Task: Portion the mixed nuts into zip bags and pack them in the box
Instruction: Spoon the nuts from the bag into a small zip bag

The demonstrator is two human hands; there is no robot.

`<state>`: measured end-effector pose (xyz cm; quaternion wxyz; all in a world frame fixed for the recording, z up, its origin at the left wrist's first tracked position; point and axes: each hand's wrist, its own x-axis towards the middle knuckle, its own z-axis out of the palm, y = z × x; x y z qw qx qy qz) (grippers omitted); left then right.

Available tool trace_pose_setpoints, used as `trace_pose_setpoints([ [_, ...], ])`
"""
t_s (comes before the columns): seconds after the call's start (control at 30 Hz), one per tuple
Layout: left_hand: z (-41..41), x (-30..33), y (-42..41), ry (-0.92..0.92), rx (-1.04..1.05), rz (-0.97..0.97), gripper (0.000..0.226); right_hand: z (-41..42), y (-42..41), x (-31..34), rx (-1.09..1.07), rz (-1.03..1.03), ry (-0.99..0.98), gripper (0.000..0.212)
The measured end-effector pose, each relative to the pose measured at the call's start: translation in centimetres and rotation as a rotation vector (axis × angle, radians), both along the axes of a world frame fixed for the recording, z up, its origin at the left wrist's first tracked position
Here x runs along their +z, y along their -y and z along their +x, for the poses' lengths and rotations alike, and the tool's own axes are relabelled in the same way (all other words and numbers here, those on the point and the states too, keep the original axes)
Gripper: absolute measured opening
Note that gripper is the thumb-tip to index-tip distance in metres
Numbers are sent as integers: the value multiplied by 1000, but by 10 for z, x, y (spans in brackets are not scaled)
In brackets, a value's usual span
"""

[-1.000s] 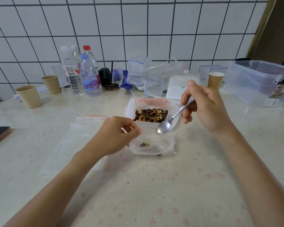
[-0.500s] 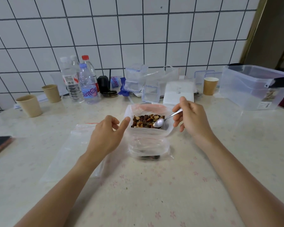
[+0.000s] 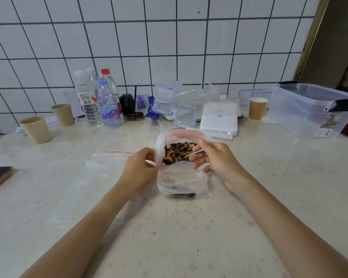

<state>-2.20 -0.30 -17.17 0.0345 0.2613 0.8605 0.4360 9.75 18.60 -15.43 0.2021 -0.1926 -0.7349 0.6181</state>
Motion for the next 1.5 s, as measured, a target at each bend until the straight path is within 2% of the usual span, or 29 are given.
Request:
trace_pose_setpoints([
  [0.3,1,0,2,56,-29,171,33,1,-4,1,-41,-153,-8,39],
  [0.5,1,-1,3,157,-137,343,26,-1,-3,-3,-24,-199,18,37],
  [0.63,1,-2,3,150,-162,366,25,-1,-5,-2,-33,-221,18,36],
  [0.8,0,0,5,60,-75,282,26,-1,-5,0,-65,-277,-27,36],
  [0.97,1,8,11,-22,44,173,40,2,-8,6,-75,-265,-95,38],
  [1.07,4,17,16,-56,92,147,39,6,-12,14,-72,-262,-157,40],
  [1.17,10,23,20,-103,26,80,35,12,-17,23,-62,-237,-188,44],
  [1.33,25,21,22,-138,-65,-85,46,20,-21,34,-39,-153,-218,49],
  [1.5,30,19,20,-82,-151,-105,20,23,-21,39,0,-49,-161,47],
])
